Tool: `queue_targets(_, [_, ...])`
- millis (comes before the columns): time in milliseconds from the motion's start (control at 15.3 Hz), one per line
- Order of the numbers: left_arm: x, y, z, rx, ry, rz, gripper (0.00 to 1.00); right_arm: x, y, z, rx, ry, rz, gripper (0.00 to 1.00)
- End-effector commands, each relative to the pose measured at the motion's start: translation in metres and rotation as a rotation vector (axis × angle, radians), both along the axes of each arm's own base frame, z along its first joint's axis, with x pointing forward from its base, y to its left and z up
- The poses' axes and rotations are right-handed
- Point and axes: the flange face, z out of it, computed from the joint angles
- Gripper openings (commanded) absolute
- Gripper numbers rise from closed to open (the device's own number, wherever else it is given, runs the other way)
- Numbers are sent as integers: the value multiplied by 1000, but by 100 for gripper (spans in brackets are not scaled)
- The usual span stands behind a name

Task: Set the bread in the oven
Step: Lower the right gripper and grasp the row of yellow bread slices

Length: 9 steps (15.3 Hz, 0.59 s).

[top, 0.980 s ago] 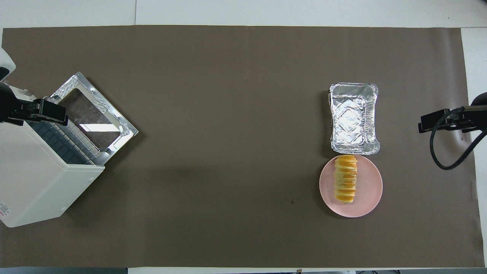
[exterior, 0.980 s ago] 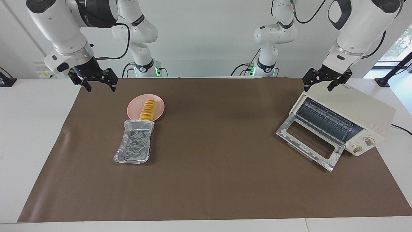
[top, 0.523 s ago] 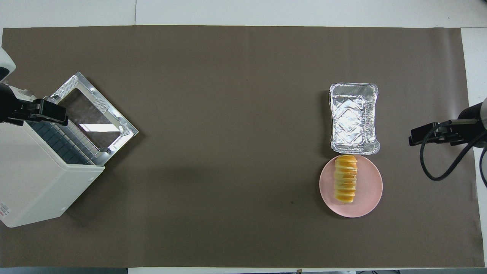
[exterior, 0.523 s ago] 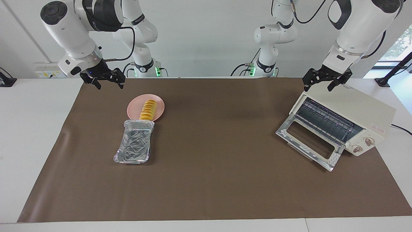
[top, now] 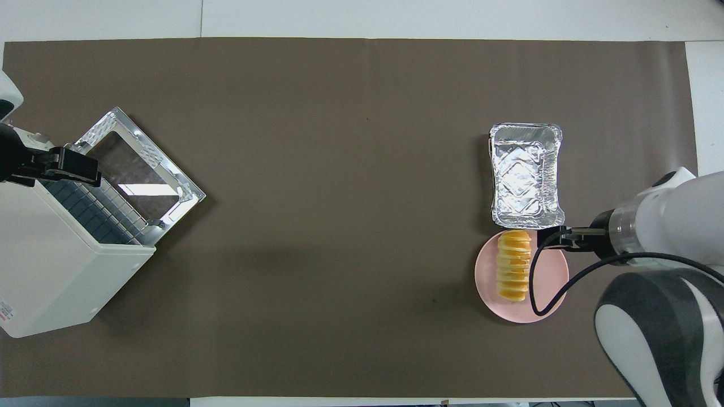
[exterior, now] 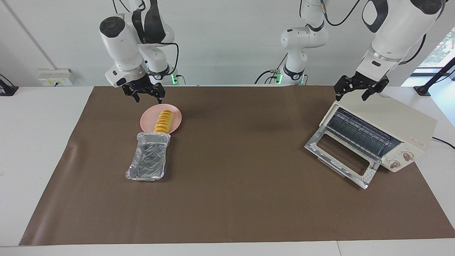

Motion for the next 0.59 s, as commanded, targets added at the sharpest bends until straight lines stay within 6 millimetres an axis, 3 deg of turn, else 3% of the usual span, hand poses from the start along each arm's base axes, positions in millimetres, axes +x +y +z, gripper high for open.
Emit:
queue_targets(0, [-5,2,3,-8,-10,-8,100,-20,-6,-41,8,-22,-45,100])
queue_targets(261, [-5,2,3,-8,-10,-8,100,-27,-10,-102,8,-53,-63,100])
queue_targets(523, [-5,2,3,-8,-10,-8,100,-23,-10,-145,7,-67,-118,99])
